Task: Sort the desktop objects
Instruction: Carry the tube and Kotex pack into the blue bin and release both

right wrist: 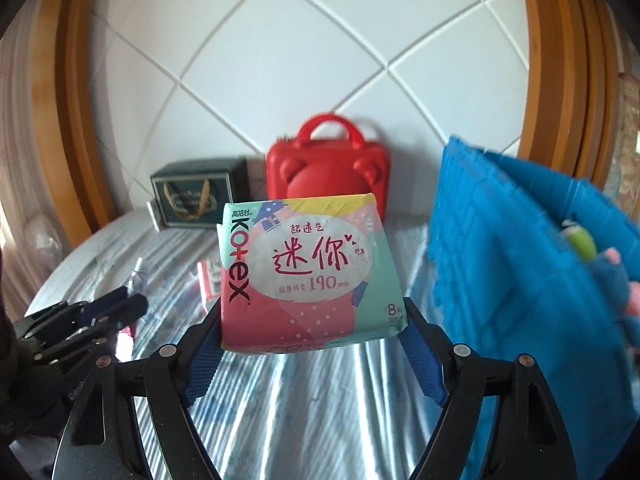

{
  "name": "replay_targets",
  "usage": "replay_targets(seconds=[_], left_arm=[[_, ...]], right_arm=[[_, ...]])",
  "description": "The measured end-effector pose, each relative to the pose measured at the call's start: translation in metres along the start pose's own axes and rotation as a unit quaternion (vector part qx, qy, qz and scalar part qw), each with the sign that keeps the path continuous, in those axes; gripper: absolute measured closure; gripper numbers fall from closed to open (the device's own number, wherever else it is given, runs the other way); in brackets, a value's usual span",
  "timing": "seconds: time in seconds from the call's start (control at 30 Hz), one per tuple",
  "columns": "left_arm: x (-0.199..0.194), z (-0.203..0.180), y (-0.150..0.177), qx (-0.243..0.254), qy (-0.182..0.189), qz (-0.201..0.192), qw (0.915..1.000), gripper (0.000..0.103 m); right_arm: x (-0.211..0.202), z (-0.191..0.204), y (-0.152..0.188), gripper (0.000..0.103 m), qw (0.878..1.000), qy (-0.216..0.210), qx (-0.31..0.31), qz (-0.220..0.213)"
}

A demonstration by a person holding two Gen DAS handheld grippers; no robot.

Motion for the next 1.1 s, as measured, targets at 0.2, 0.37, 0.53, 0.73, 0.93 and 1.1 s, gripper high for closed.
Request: replay_targets(seconds=[0.2, 0.37, 0.53, 0.73, 0.93, 1.1], left_arm=[[-0.043, -0.050, -0.022, 0.032, 0.022, -0.049, 0.9980, 0.086], [-0.068, -0.104, -0.042, 0.053, 0.054, -0.082, 0.9938, 0.086], [-0.081, -0.172, -0.057, 0.084, 0.089, -0.100, 0.9874, 0.086], [-0.087, -0.261, -0.061, 0.118, 0.145, -0.093, 0.9780, 0.086], [-0.077, -0.342, -0.068, 0.152, 0.180, -0.058, 0.9700, 0.086], [-0.065, -0.393, -0.064, 0.183, 0.196, -0.037, 0.9627, 0.086]], right_arm=[[-0.068, -0.028, -0.010, 0.022, 0.998, 0.018, -0.002, -0.066], [-0.109, -0.066, -0.016, 0.022, 0.993, 0.049, 0.013, -0.103], [-0.145, -0.119, -0.014, 0.022, 0.987, 0.099, 0.029, -0.125], [-0.179, -0.198, -0.002, 0.022, 0.976, 0.166, 0.049, -0.131], [-0.188, -0.265, 0.014, 0.022, 0.966, 0.220, 0.071, -0.120], [-0.187, -0.312, 0.025, 0.022, 0.959, 0.246, 0.095, -0.104]])
Point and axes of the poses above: each gripper's, at about its wrist camera, not at the fingertips, and x roughly the way its jaws point, z to its left, y to its underside, the point moved 3 cm from there along x, roughly the way its jaws point, and after that the axes turned 1 degree about z, right-handed, at the moved point
